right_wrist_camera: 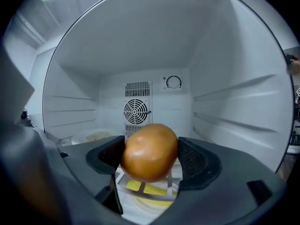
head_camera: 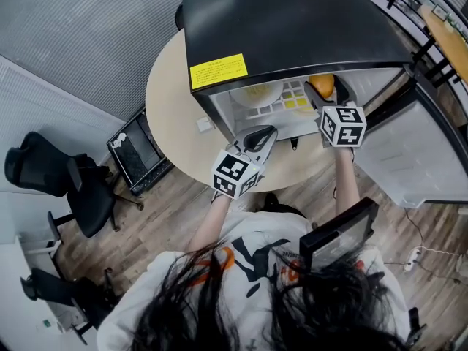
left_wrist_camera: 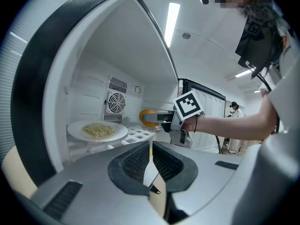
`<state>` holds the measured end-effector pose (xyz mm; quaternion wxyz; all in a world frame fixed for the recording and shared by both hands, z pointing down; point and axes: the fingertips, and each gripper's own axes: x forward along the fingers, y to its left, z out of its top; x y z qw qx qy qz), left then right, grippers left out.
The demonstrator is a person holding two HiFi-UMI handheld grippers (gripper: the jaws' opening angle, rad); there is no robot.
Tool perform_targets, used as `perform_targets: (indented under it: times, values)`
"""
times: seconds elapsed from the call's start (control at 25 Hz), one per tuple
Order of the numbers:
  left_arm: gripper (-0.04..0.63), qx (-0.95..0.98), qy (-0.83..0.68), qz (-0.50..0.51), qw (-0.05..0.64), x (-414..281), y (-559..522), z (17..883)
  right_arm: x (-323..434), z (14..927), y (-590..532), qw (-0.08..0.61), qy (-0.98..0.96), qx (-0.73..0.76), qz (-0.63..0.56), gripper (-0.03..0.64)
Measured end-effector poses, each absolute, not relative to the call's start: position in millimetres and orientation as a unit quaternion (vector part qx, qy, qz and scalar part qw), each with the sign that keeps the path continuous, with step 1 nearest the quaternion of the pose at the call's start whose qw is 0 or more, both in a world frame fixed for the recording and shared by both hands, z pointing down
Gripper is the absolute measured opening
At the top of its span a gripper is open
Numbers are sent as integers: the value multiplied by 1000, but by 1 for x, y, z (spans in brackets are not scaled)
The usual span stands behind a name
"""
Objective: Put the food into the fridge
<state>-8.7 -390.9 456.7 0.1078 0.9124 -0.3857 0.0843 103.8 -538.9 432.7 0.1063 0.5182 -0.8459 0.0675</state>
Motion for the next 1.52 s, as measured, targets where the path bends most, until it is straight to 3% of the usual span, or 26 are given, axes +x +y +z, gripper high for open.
perform_targets:
  times: [0.56, 1.52]
  values:
    - [12, 907, -395, 83, 122, -19, -393, 465, 96, 443, -541, 160, -840, 517, 42, 364]
    - [12, 920, -369, 74, 112, -26, -353, 455, 86, 411, -435, 33, -833, 546, 85, 353]
